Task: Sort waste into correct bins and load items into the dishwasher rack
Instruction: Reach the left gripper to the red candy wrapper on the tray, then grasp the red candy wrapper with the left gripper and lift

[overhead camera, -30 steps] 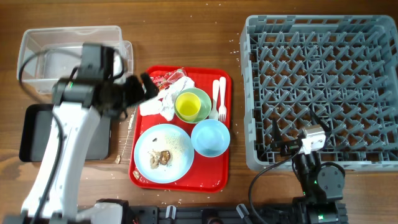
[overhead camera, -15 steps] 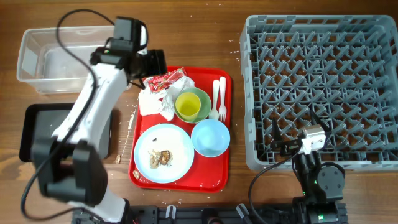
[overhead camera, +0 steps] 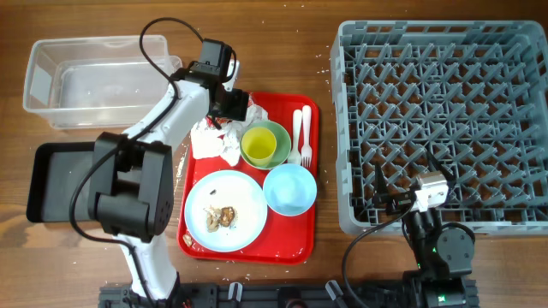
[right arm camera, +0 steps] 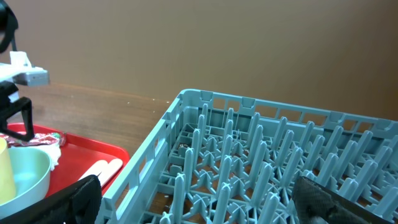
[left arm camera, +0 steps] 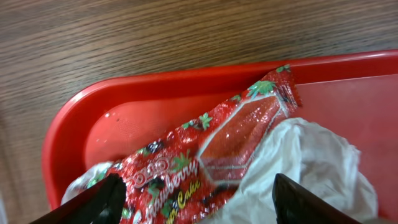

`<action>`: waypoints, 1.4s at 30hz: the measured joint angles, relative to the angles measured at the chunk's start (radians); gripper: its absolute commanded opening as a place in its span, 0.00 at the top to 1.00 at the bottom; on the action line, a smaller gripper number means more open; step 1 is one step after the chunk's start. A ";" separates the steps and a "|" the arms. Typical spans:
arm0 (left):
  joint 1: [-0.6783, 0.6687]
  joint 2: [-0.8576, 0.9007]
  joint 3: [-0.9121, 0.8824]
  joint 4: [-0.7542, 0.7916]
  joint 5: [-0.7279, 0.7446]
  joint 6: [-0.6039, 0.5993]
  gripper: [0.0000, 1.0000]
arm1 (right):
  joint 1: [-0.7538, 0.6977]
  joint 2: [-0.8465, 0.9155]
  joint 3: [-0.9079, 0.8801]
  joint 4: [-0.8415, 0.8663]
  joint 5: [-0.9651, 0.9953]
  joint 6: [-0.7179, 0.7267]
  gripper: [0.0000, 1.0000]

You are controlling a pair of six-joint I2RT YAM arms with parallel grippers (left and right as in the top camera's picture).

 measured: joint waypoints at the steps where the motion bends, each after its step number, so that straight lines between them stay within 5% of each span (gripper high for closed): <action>1: 0.000 0.011 0.000 0.005 -0.003 0.015 0.27 | 0.000 0.000 0.000 0.000 0.000 0.000 0.00; 6: -0.002 0.058 0.000 0.013 -0.008 0.051 0.38 | 0.000 0.000 0.000 0.000 0.000 0.000 0.00; 9: -0.008 0.062 0.000 0.019 -0.021 0.065 0.65 | 0.000 0.000 0.000 0.000 0.000 0.000 0.00; 13: -0.012 0.064 0.000 0.030 -0.021 0.060 0.87 | 0.000 0.000 0.000 0.000 0.000 0.000 0.00; 42: -0.023 -0.023 0.000 -0.027 -0.020 -0.047 0.96 | 0.000 0.001 0.000 0.000 0.000 0.000 0.00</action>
